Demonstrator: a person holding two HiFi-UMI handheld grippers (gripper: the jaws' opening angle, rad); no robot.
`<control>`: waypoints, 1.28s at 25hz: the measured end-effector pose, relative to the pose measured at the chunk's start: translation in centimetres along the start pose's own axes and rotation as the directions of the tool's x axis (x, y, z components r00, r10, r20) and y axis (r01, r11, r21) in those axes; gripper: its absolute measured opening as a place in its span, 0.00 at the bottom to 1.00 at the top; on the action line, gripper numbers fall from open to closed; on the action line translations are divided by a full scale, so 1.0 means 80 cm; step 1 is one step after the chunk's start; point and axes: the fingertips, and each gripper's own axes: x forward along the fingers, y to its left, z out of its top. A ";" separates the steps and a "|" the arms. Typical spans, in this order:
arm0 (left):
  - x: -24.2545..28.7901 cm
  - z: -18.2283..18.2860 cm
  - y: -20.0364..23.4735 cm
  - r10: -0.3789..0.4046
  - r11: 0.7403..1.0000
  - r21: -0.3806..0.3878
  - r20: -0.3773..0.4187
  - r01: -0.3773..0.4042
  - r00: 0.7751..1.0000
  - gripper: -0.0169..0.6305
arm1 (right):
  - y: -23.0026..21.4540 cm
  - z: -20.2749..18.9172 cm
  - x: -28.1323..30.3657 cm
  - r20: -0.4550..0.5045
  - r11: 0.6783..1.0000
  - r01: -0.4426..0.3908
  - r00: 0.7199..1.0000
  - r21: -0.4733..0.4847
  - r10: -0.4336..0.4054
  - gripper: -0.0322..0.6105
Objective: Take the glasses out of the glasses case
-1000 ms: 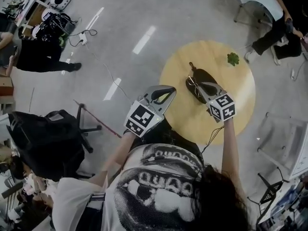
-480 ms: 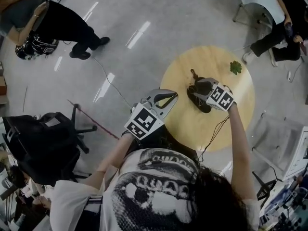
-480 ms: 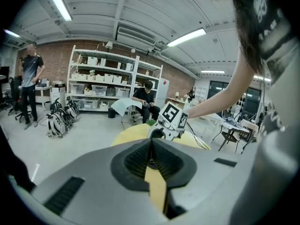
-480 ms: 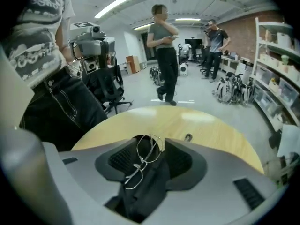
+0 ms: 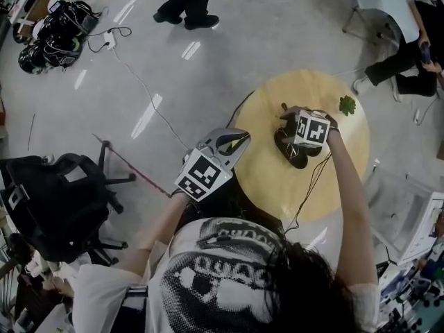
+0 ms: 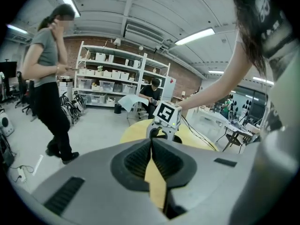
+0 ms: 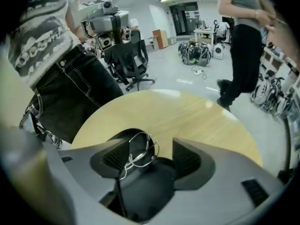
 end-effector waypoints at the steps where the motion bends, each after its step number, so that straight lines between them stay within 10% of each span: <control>1: 0.000 -0.001 0.002 0.008 1.000 -0.006 0.000 -0.008 1.000 0.05 | 0.001 0.000 0.001 -0.008 1.000 -0.023 1.000 -0.004 0.023 0.50; 7: -0.003 -0.003 0.007 0.035 0.999 -0.012 -0.001 -0.035 0.999 0.05 | 0.016 -0.002 0.005 -0.034 0.989 -0.144 0.989 0.030 0.145 0.41; 9: -0.005 -0.006 0.012 0.039 0.999 -0.014 -0.003 -0.039 0.999 0.05 | 0.013 -0.001 0.009 -0.034 0.989 -0.143 0.989 0.040 0.145 0.20; 17: -0.007 -0.014 0.017 0.045 0.999 -0.013 -0.019 -0.046 0.999 0.05 | 0.014 0.019 -0.006 0.101 0.982 -0.133 0.988 0.134 0.120 0.14; 32: -0.004 -0.009 -0.020 0.030 0.999 0.022 -0.015 -0.030 0.999 0.05 | 0.026 0.019 -0.070 0.350 0.928 0.031 0.921 0.370 -0.170 0.09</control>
